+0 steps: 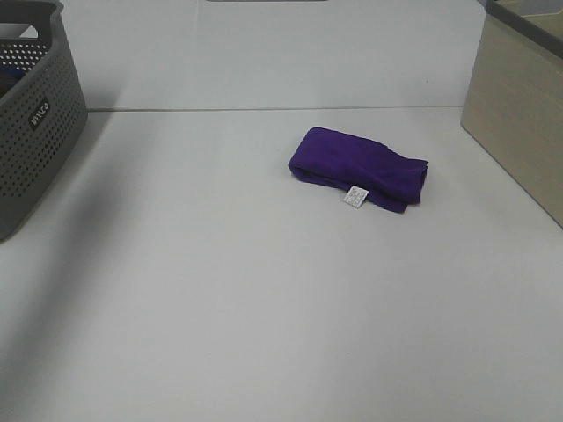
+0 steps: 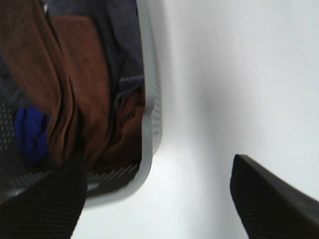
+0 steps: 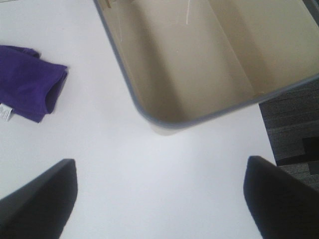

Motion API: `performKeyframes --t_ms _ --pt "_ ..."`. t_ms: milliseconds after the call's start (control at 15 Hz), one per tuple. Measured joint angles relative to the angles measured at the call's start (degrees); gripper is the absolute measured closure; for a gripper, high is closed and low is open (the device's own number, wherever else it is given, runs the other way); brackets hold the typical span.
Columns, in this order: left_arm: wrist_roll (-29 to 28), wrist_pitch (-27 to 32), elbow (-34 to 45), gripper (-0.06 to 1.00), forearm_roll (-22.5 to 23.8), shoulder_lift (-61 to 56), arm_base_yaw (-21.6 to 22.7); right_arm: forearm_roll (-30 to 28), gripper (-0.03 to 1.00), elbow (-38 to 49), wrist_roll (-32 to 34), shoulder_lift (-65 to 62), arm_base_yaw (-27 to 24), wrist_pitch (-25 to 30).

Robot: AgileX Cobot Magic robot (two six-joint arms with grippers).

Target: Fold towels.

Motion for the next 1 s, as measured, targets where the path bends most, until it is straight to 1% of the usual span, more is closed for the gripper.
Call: performKeyframes --t_ms 133,267,333,400,467,533,600,667,733,867,1000 --pt "-2.75 -2.29 9.57 0.21 3.38 -10.31 0.0 3.84 0.1 11.92 -4.07 -10.03 0.0 -3.72" --pt "-3.95 -6.13 16.79 0.21 4.53 -18.85 0.0 7.45 0.1 22.98 -10.08 -20.0 0.0 -7.85" --pt "-4.7 -7.91 19.94 0.21 4.64 -22.46 0.0 8.14 0.1 25.1 -11.63 -21.89 0.0 -9.4" --pt "-4.93 -8.82 21.37 0.21 4.64 -23.95 0.0 9.22 0.1 29.56 -14.32 -25.95 0.86 -12.26" --pt "-5.39 -10.31 24.81 0.21 4.64 -27.56 0.0 9.91 0.1 32.89 -16.79 -29.85 3.78 -14.73" --pt "-5.56 -11.12 28.36 0.21 4.64 -31.4 0.0 10.14 0.1 35.24 -18.56 -32.72 7.39 -16.04" --pt "-5.56 -11.46 31.63 0.21 4.64 -35.01 0.0 10.26 0.1 37.07 -19.14 -34.72 11.4 -16.56" --pt "-5.61 -11.63 34.89 0.21 4.64 -38.79 0.0 10.37 0.1 38.5 -18.51 -36.67 14.21 -16.56" --pt "-5.61 -12.09 38.56 0.21 4.76 -43.26 0.0 10.37 0.1 39.71 -16.56 -38.5 16.27 -16.33" --pt "-5.61 -13.29 44.86 0.21 5.27 -53.46 0.0 10.43 0.1 40.85 -12.09 -42.57 17.48 -13.64" --pt "-5.61 -13.81 50.48 0.21 5.39 -65.49 0.0 10.26 0.1 41.94 -9.97 -47.21 17.59 -10.6"
